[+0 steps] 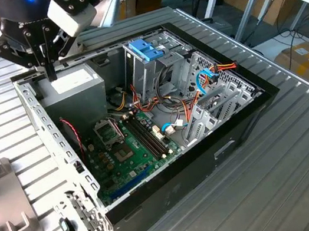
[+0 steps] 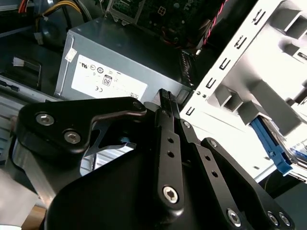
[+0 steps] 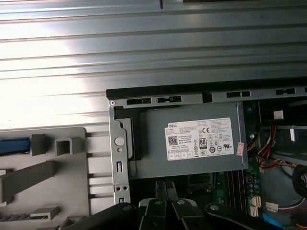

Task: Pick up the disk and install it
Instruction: 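Reach for the disk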

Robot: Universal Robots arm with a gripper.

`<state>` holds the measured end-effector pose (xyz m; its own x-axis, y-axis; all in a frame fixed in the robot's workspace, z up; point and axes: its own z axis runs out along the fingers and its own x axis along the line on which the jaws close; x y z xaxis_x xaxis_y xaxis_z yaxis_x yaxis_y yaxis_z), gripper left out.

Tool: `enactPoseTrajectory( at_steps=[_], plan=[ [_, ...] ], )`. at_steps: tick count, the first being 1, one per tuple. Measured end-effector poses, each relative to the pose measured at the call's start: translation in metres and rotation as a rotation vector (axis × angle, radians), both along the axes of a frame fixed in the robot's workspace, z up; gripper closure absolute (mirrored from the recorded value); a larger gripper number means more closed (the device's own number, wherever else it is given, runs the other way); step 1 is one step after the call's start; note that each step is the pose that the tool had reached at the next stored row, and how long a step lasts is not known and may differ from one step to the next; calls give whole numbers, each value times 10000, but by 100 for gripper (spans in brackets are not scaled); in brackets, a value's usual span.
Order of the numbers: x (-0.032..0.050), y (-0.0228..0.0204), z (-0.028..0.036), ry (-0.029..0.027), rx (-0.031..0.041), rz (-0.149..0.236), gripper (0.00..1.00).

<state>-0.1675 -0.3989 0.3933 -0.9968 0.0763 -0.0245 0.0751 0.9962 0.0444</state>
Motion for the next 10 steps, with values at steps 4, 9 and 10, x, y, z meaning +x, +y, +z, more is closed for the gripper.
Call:
enactPoseTrajectory(
  at_steps=[4, 9, 10],
  plan=[
    [-48, 0, 0, 1, 0, 0, 89],
    [-98, 0, 0, 0, 0, 2, 89],
    [-102, 0, 0, 1, 0, 1, 89]
  ],
)
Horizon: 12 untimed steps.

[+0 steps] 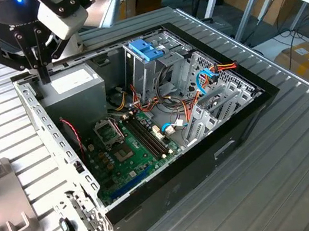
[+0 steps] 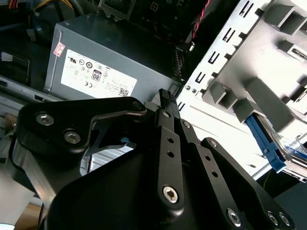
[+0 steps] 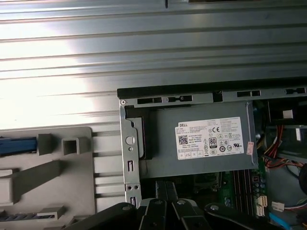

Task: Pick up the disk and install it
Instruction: 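Reach for the disk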

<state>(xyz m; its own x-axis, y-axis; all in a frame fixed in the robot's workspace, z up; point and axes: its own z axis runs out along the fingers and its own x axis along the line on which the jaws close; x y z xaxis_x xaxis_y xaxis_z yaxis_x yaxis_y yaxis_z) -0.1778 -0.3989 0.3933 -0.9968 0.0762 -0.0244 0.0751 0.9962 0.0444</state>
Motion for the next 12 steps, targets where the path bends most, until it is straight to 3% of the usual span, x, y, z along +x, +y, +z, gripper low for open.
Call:
enactPoseTrajectory(
  at_steps=[12],
  plan=[
    [-55, 0, 0, 0, 0, 0, 89]
  ],
)
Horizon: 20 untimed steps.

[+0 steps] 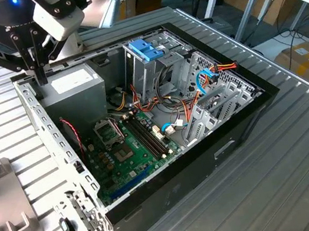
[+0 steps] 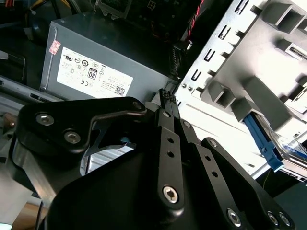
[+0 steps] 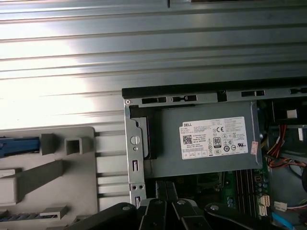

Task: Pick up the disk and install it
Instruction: 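Reach for the disk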

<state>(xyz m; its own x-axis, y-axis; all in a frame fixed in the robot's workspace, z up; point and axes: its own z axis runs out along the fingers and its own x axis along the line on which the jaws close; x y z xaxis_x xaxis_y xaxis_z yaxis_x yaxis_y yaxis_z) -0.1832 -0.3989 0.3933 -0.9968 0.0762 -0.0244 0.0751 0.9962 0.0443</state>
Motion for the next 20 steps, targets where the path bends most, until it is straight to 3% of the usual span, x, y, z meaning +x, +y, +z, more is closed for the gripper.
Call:
enactPoseTrajectory(
  at_steps=[20],
  plan=[
    [-134, 0, 0, 0, 0, 0, 89]
  ],
)
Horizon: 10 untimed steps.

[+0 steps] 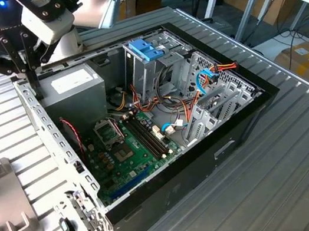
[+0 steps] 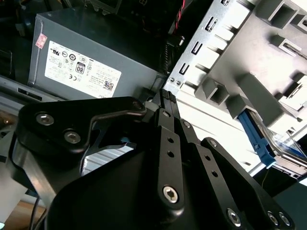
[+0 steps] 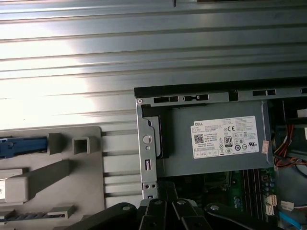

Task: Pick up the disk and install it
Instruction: 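Reach for the disk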

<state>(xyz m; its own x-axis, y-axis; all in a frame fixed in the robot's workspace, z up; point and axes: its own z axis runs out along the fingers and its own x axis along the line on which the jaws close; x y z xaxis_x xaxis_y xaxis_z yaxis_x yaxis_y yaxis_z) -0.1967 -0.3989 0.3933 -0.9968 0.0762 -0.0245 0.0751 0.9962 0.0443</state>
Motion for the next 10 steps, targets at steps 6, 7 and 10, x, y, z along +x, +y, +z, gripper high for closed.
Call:
enactPoseTrajectory(
  at_steps=[6, 7, 10],
  plan=[
    [-36, 0, 0, 0, 1, 0, 89],
    [-41, 0, 0, 0, 0, 0, 89],
    [-60, 0, 0, 0, 0, 0, 89]
  ],
)
